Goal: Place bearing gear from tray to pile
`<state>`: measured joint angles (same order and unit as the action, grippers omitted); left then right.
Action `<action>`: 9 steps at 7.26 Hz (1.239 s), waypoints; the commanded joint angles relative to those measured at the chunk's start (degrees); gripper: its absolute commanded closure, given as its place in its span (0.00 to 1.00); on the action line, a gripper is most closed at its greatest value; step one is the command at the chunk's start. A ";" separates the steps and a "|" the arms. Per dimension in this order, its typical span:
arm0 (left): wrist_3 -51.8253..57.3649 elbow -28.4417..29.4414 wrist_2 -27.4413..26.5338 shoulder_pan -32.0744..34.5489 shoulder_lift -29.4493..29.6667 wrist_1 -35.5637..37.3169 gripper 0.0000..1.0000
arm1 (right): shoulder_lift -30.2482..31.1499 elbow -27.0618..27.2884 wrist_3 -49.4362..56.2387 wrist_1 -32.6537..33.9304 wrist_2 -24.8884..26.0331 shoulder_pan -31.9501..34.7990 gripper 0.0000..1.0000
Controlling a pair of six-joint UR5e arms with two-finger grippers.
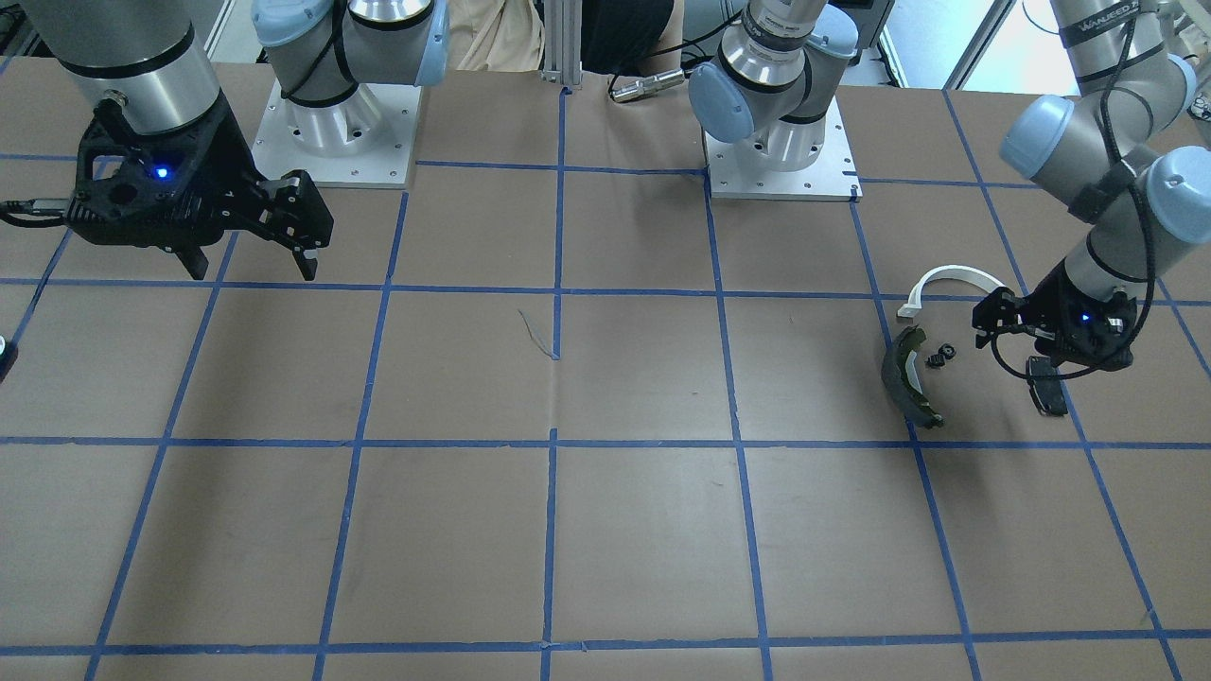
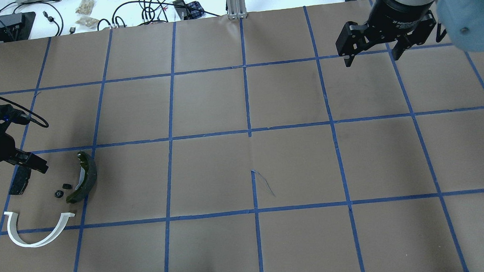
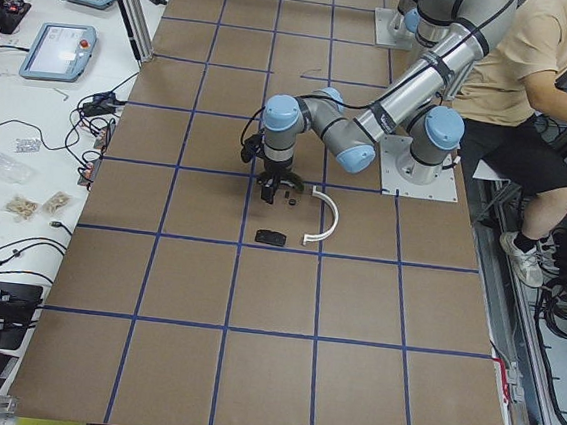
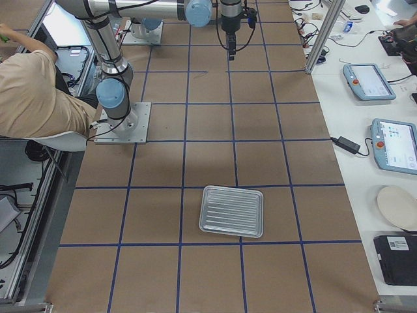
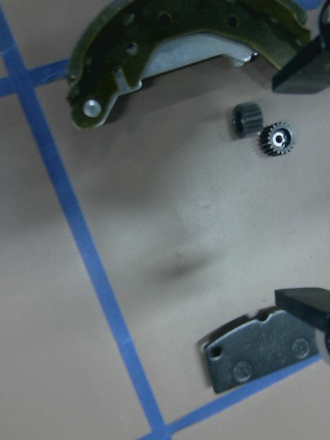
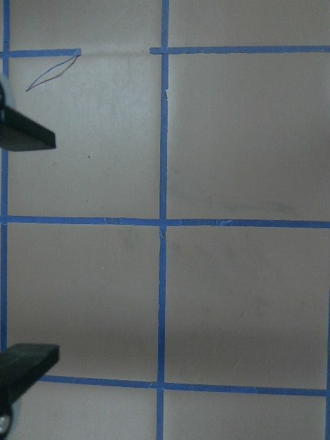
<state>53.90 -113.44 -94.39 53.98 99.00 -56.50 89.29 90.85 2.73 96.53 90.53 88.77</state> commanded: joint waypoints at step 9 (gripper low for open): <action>-62.30 26.26 4.81 38.57 -4.08 -30.43 0.00 | -0.17 -0.14 0.52 -0.02 0.09 0.09 0.00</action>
<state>-4.15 -87.29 -92.22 92.01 94.28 -87.40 89.15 90.78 3.00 96.54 90.59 88.86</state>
